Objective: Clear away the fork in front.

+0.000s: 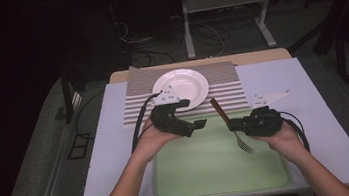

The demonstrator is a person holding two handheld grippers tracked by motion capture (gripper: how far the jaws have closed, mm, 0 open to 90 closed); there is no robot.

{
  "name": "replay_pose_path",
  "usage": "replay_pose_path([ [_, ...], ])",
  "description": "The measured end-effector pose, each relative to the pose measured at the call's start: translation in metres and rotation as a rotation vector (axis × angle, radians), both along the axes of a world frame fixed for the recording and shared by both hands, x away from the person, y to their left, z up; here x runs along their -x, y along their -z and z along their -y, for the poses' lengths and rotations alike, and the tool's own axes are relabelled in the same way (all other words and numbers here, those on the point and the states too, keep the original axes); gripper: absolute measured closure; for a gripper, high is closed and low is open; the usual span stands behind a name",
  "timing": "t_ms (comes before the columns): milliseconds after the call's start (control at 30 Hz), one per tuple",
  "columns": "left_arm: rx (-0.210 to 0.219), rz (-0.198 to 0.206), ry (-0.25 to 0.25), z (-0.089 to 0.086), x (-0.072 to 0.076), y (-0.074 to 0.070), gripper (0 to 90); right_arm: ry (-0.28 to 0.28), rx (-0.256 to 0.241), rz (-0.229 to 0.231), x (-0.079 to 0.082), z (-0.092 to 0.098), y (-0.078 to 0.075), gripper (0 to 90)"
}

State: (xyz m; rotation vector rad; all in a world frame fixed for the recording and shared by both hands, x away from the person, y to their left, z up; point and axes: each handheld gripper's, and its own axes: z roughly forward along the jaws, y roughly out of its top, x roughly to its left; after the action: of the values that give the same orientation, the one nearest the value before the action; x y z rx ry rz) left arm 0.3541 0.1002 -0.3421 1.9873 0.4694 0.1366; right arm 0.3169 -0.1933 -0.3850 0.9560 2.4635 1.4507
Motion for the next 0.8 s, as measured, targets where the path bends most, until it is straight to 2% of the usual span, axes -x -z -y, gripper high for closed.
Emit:
replay_pose_path([
  [100, 0.0, 0.006, 0.012, 0.015, 0.003, -0.002, 13.9, -0.004, -0.015, 0.011, 0.0, -0.002, -0.001, 77.1],
  [200, 0.003, 0.005, 0.025, 0.02, 0.006, 0.0, 14.9, -0.005, -0.022, 0.018, 0.001, -0.005, -0.002, 77.1],
  [333, 0.016, -0.019, 0.013, 0.026, 0.01, 0.005, 15.4, -0.028, -0.018, 0.033, 0.003, -0.013, -0.004, 77.1],
  [367, 0.03, -0.038, -0.001, 0.026, 0.01, 0.007, 16.8, -0.038, -0.016, 0.035, 0.003, -0.017, -0.003, 77.1],
  [500, 0.057, -0.058, -0.009, 0.025, 0.01, 0.008, 26.7, -0.047, -0.022, 0.039, 0.005, -0.021, -0.004, 77.1],
  [567, 0.074, -0.072, -0.013, 0.024, 0.01, 0.009, 28.7, -0.054, -0.026, 0.043, 0.006, -0.023, -0.005, 77.1],
  [633, 0.077, -0.081, -0.018, 0.025, 0.011, 0.01, 35.9, -0.054, -0.037, 0.052, 0.007, -0.025, -0.006, 77.1],
  [800, 0.087, -0.095, -0.022, 0.026, 0.012, 0.012, 45.2, -0.06, -0.037, 0.058, 0.009, -0.027, -0.007, 77.1],
])
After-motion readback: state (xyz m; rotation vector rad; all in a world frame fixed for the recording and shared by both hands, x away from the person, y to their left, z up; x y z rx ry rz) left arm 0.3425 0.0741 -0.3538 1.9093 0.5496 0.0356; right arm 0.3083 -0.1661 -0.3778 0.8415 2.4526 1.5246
